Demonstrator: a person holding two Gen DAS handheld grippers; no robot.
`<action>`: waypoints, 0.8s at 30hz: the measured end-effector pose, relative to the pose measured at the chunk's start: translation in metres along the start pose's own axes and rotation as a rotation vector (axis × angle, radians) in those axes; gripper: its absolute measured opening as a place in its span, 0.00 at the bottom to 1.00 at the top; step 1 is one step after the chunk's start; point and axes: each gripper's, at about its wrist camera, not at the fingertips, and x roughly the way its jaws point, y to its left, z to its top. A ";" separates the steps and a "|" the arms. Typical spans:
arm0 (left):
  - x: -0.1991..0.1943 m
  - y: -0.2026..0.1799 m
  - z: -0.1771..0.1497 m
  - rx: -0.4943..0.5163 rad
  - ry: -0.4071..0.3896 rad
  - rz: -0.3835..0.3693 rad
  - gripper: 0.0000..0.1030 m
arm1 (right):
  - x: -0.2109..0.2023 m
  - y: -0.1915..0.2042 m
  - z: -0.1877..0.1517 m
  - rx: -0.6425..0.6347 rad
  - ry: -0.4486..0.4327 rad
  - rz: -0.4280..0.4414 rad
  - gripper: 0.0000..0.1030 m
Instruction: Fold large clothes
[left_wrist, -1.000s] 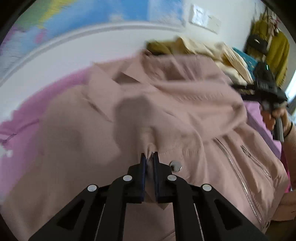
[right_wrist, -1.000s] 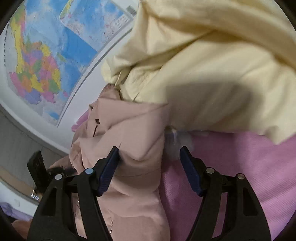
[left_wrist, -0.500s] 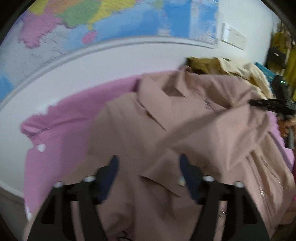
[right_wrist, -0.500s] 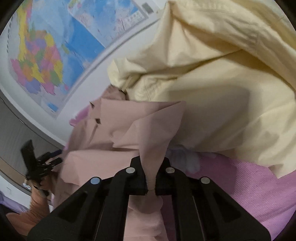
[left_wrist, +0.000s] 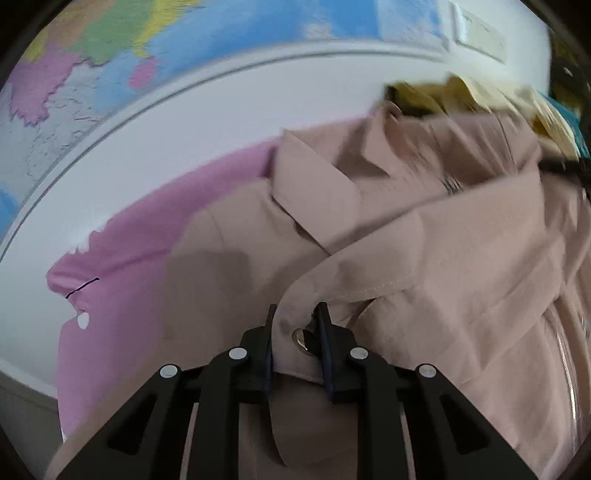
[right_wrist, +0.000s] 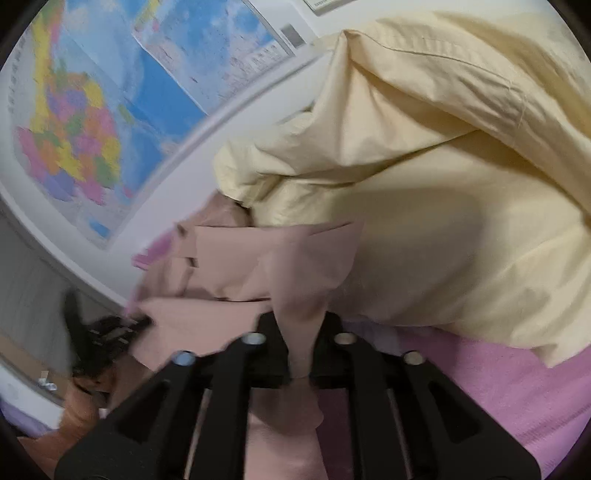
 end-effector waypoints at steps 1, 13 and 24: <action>0.002 0.002 0.000 0.000 0.019 -0.015 0.25 | -0.001 0.003 -0.001 -0.003 -0.001 -0.022 0.22; -0.098 0.042 -0.037 -0.048 -0.189 0.155 0.65 | -0.022 0.138 -0.044 -0.403 -0.064 0.009 0.41; -0.130 0.064 -0.092 -0.093 -0.146 0.146 0.71 | 0.110 0.183 -0.065 -0.602 0.188 -0.080 0.39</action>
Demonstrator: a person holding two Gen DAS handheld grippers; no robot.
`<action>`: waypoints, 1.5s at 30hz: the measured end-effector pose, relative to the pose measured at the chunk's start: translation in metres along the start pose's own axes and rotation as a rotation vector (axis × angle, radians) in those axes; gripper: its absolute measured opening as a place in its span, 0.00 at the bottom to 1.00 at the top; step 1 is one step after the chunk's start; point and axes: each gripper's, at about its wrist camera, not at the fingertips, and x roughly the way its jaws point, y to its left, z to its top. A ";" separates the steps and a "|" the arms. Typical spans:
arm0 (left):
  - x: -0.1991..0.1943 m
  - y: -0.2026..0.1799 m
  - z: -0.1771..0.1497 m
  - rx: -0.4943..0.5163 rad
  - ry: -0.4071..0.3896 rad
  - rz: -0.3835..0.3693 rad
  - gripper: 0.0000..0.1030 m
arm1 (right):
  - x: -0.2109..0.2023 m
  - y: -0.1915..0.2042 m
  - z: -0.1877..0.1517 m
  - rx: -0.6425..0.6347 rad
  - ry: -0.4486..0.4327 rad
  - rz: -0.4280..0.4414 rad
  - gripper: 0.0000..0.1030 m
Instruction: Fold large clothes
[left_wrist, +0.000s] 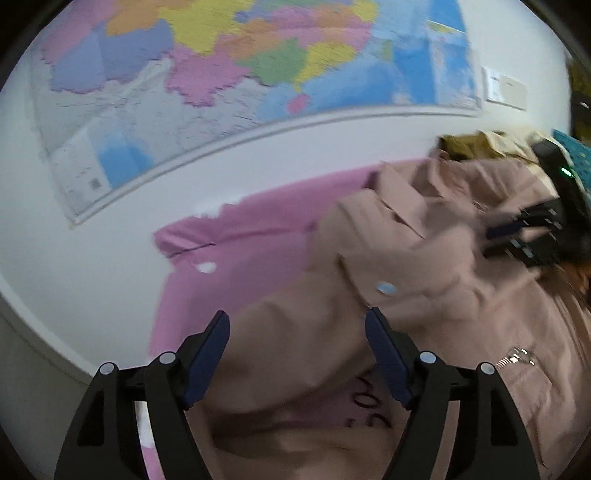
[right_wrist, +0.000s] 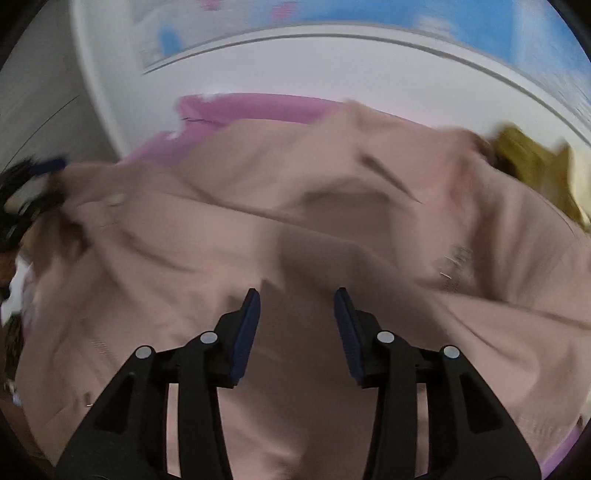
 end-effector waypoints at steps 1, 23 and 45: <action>0.003 -0.005 0.002 -0.001 0.003 -0.039 0.71 | -0.006 -0.011 -0.002 0.023 -0.011 -0.007 0.41; 0.071 -0.053 0.047 0.051 0.009 -0.184 0.70 | -0.112 -0.205 -0.102 0.631 -0.222 -0.023 0.04; -0.012 0.043 -0.016 -0.059 -0.017 0.165 0.74 | -0.107 0.008 -0.047 0.059 -0.171 0.203 0.59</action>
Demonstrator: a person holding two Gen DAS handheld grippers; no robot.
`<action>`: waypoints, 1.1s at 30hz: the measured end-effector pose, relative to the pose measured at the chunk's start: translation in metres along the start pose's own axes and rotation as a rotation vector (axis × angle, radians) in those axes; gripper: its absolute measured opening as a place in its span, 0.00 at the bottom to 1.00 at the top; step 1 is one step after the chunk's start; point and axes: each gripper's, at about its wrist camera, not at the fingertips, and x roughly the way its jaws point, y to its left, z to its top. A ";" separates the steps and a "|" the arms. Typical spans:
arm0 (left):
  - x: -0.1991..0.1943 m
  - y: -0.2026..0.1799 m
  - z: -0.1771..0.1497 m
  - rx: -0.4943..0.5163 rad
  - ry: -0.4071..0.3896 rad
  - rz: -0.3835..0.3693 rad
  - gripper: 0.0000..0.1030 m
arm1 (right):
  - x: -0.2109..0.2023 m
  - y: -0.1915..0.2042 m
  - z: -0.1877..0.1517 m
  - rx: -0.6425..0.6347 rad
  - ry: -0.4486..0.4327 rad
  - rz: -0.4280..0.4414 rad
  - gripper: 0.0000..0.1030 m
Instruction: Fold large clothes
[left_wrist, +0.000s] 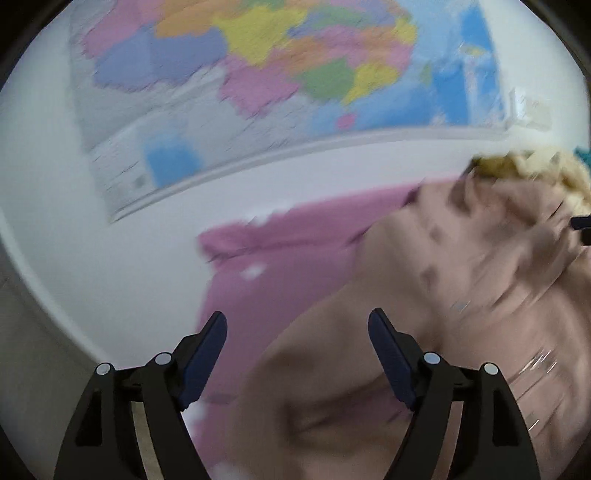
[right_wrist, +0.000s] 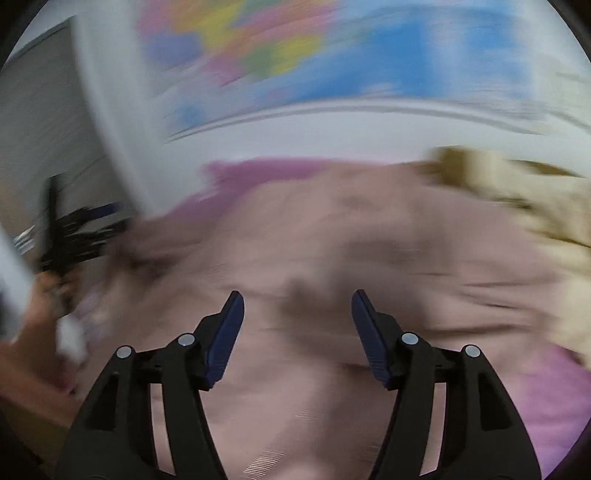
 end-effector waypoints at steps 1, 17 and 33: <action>0.004 0.003 -0.006 0.005 0.036 0.000 0.74 | 0.017 0.017 0.001 -0.025 0.041 0.087 0.58; 0.008 0.046 -0.012 -0.145 0.167 -0.178 0.04 | 0.161 0.247 -0.006 -0.411 0.272 0.475 0.82; -0.098 0.046 0.037 -0.166 -0.259 -0.386 0.62 | 0.019 0.165 0.096 -0.212 0.000 0.537 0.03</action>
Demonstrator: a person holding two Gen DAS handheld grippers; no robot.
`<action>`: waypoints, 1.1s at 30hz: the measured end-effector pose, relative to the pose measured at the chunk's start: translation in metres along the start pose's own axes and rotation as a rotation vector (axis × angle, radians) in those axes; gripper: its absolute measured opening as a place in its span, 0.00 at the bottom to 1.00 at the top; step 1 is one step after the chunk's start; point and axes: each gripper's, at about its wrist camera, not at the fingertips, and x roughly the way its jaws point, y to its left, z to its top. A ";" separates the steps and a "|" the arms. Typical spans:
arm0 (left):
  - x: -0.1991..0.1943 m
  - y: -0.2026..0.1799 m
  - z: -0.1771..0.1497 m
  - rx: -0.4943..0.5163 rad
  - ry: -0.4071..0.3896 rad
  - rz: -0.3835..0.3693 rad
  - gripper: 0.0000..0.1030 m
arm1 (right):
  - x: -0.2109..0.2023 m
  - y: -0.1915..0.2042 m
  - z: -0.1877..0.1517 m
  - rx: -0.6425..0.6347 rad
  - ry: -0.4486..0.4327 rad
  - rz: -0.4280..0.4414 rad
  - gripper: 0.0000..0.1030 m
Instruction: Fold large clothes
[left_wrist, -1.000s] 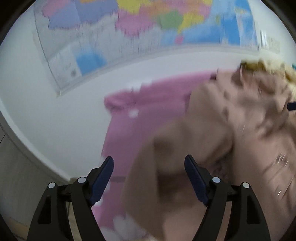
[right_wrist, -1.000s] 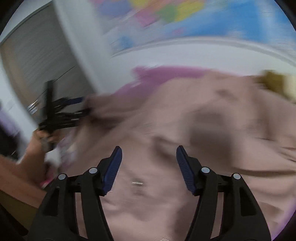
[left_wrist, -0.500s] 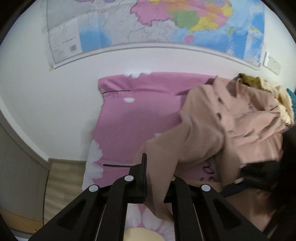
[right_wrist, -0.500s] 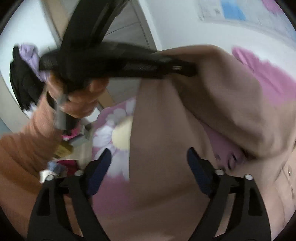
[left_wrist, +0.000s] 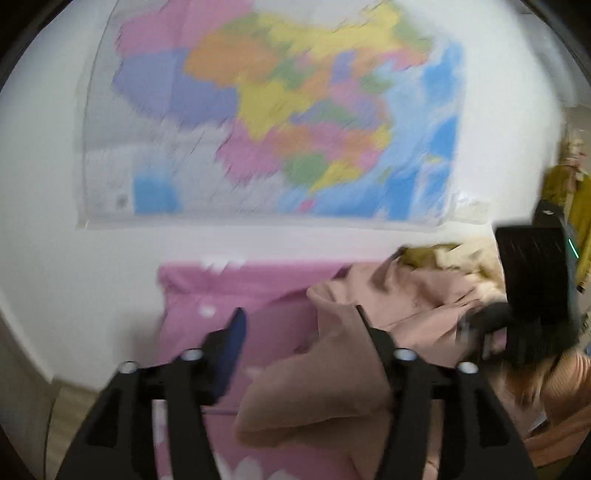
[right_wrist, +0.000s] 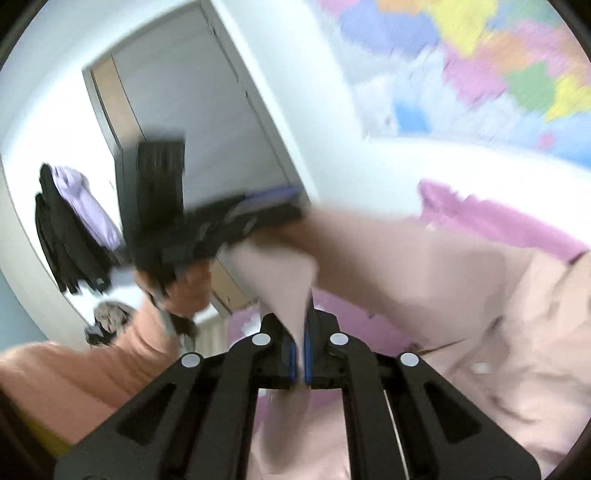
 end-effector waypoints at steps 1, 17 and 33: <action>-0.002 -0.008 0.000 0.020 -0.016 -0.006 0.63 | -0.015 -0.004 0.004 -0.009 -0.006 -0.036 0.03; 0.144 -0.052 -0.053 0.105 0.318 0.002 0.62 | -0.165 -0.197 -0.126 0.610 0.086 -0.510 0.41; 0.188 -0.086 -0.063 0.154 0.376 0.031 0.60 | -0.173 -0.158 -0.189 0.425 0.050 -0.688 0.01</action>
